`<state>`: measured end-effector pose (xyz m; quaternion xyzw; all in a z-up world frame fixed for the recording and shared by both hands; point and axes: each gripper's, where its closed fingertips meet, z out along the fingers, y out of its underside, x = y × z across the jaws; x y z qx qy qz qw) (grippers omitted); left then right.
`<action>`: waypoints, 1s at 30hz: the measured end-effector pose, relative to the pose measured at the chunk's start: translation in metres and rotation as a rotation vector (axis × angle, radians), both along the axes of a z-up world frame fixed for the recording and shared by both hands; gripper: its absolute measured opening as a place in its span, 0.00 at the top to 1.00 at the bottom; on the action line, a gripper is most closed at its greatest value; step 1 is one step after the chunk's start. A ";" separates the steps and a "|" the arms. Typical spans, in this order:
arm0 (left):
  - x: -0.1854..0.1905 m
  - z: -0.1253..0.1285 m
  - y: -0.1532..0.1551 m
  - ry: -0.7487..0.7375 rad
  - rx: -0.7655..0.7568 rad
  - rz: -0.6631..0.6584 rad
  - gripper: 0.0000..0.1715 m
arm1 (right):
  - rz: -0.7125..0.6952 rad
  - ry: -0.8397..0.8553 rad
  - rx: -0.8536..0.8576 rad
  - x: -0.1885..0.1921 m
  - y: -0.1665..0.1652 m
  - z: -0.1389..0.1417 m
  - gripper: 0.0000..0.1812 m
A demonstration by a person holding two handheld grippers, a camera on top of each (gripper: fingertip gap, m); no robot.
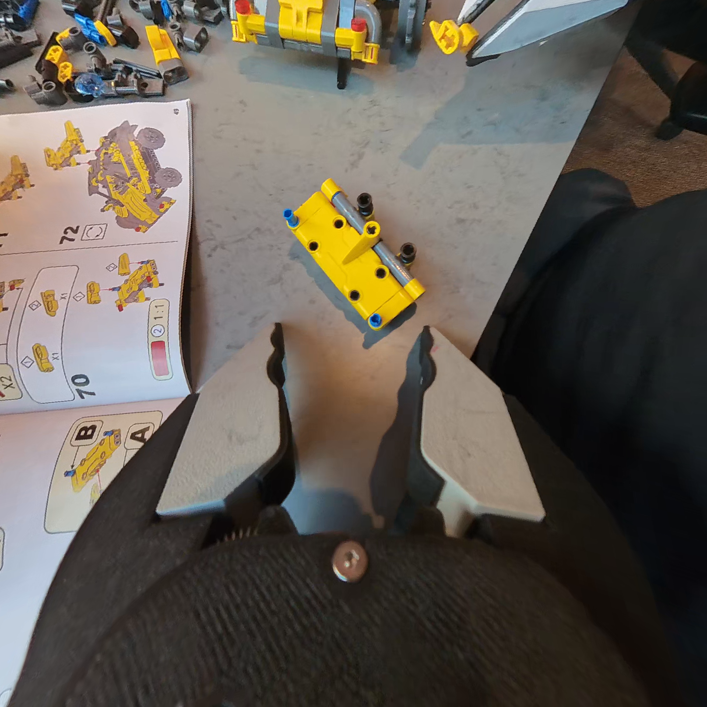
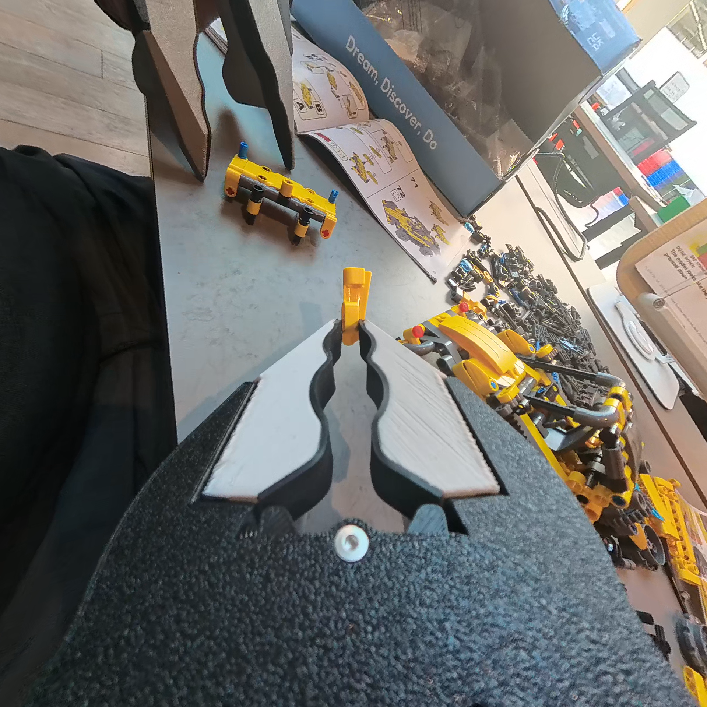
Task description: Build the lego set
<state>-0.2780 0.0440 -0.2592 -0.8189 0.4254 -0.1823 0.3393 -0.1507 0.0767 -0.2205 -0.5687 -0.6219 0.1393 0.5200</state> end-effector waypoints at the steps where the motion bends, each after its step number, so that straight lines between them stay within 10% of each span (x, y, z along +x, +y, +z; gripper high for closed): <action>1: 0.001 0.000 0.000 -0.003 -0.002 0.000 0.60 | -0.001 0.001 0.000 0.000 0.000 0.000 0.95; 30: 0.025 0.006 0.003 -0.134 -0.131 -0.030 0.78 | -0.088 -0.196 -0.063 0.014 0.008 -0.029 0.87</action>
